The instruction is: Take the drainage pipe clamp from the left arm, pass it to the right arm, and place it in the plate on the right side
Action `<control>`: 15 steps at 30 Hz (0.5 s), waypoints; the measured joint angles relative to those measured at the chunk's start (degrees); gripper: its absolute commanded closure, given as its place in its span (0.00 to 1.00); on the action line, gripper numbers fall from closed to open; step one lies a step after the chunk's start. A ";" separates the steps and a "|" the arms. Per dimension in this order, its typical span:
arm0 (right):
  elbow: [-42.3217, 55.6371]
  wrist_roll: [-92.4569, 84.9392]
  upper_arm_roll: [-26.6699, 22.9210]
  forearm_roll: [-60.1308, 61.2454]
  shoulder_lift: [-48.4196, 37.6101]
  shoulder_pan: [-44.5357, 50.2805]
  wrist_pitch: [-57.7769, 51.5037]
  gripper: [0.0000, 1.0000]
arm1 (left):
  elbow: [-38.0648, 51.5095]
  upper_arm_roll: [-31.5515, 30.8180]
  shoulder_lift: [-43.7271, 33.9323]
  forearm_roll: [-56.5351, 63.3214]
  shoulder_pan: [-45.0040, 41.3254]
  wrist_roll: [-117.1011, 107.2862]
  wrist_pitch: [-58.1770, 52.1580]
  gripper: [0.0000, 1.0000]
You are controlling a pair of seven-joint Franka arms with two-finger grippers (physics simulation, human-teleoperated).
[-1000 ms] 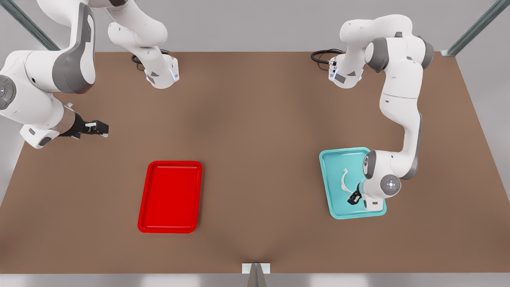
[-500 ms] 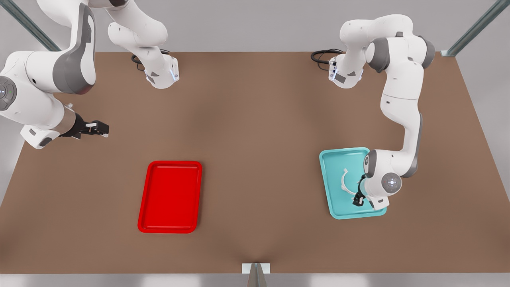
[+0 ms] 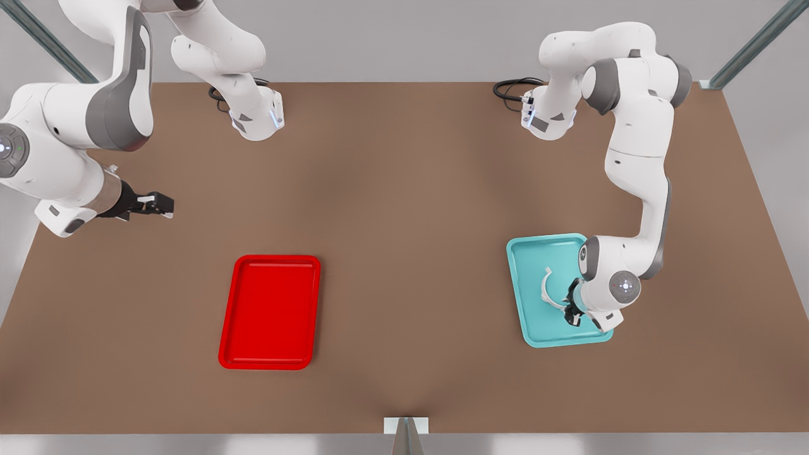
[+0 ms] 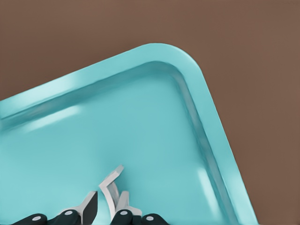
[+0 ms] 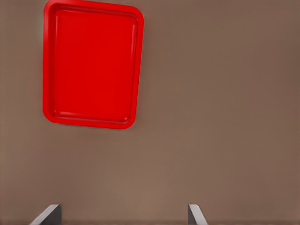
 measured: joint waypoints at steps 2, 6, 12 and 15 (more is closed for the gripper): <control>-0.19 0.00 0.00 0.00 -0.01 -0.01 0.10 0.00 | 0.00 0.00 0.00 -0.06 -0.02 -0.61 0.05 0.59; -0.52 0.00 0.00 0.00 -0.07 0.06 0.27 0.00 | 0.00 0.00 0.07 -0.13 -0.20 -1.64 0.13 0.59; -0.78 0.00 0.00 0.00 -0.08 0.06 0.49 0.00 | 0.07 0.00 0.26 -0.19 -0.28 -2.85 0.22 0.74; -0.79 0.00 0.00 0.00 -0.02 0.03 0.58 0.00 | 0.08 0.00 0.23 -0.58 -0.28 -3.40 0.23 0.79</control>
